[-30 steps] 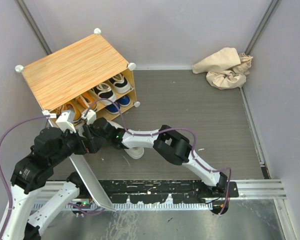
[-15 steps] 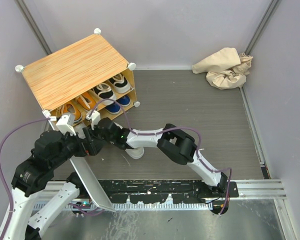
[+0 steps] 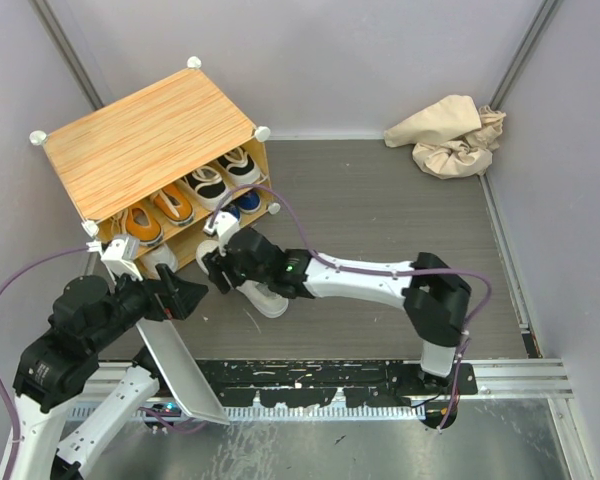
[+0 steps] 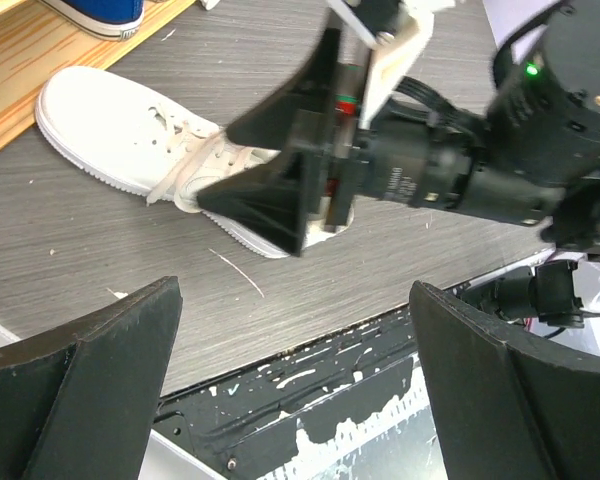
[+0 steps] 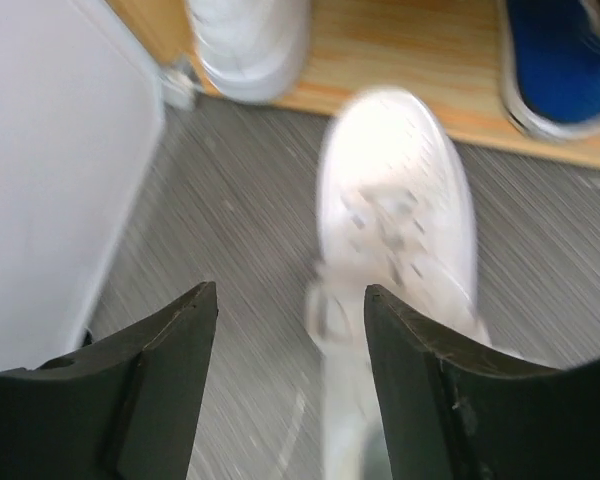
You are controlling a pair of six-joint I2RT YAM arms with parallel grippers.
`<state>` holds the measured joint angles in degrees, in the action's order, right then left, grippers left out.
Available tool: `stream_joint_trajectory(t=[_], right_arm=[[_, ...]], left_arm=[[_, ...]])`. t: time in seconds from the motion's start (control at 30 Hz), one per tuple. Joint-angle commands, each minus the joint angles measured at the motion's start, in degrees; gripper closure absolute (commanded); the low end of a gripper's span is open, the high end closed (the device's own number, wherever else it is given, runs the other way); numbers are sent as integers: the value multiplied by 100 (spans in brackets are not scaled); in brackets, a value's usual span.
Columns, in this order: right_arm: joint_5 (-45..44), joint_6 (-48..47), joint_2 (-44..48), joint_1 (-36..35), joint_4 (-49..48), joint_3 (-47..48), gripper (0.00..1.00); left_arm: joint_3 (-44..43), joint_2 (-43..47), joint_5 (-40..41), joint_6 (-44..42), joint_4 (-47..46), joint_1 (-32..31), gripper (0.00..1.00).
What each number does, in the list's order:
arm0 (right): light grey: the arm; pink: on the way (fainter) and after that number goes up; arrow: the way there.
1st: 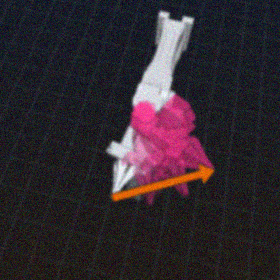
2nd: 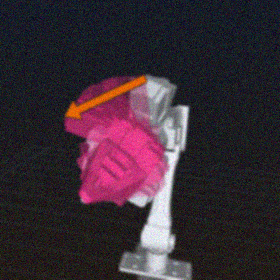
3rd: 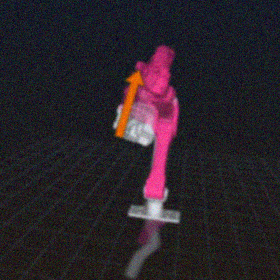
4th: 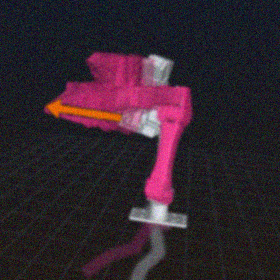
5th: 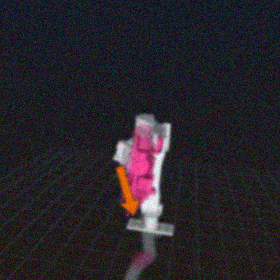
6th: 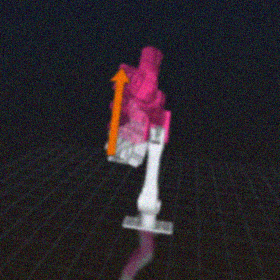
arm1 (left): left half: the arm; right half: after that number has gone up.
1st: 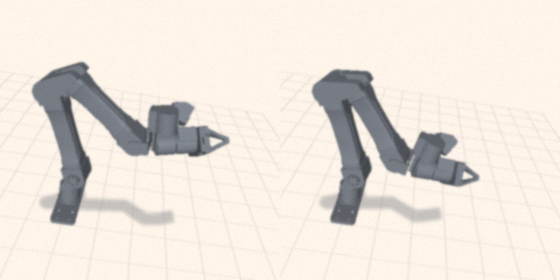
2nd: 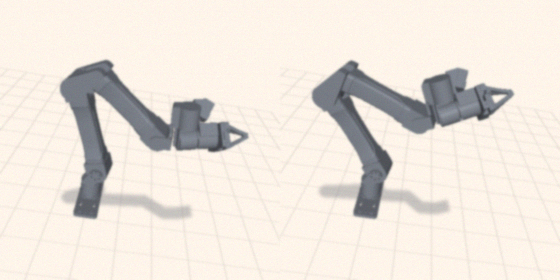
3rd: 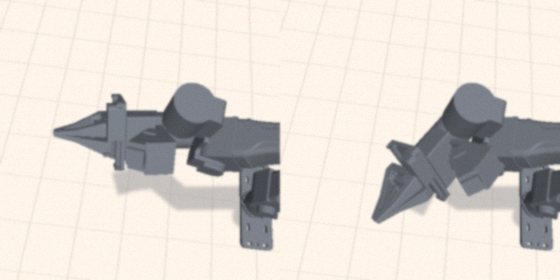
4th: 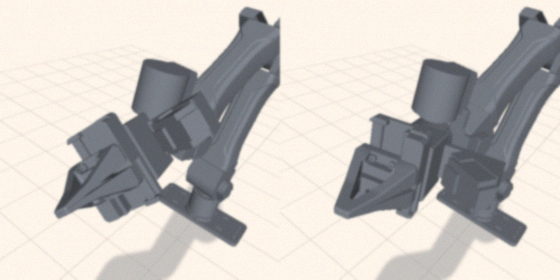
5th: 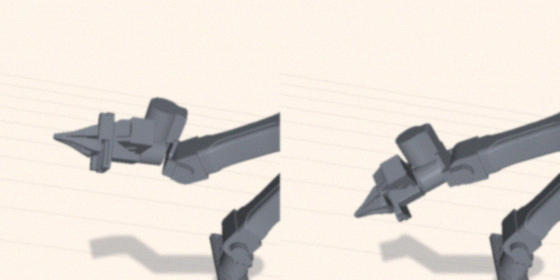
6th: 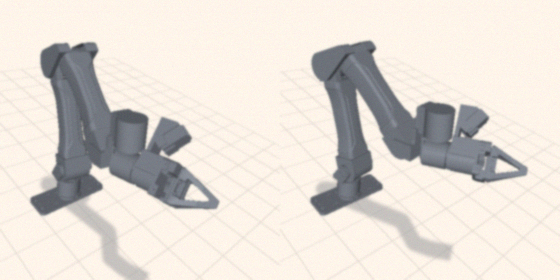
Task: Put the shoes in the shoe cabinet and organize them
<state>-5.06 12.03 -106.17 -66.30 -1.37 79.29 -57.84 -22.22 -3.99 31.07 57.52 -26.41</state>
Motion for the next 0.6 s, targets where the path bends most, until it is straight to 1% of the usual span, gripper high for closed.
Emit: stream_joint_trajectory(t=[0.0,0.1,0.2,0.27,0.37,0.47,0.57], right_arm=[[-1063,-246,1042,-32,1255,-726,33],[-1439,-248,1844,-32,1742,-1396,30],[-1920,-85,2402,-32,2297,-1649,28],[-2037,-2,2660,-32,2491,-1763,27],[-2058,97,2854,-19,2502,-1943,28],[-1920,94,2822,54,2290,-2062,29],[-1541,33,2622,235,1955,-2046,29]], left_arm=[[-377,138,67,-103,36,5,2],[-508,149,69,-145,72,5,2],[-535,129,-24,-143,5,4,2],[-498,93,-108,-149,-74,4,2],[-411,39,-165,-169,-194,5,2],[-369,-11,-194,-188,-310,2,2],[-376,-72,-224,-219,-342,5,2]])
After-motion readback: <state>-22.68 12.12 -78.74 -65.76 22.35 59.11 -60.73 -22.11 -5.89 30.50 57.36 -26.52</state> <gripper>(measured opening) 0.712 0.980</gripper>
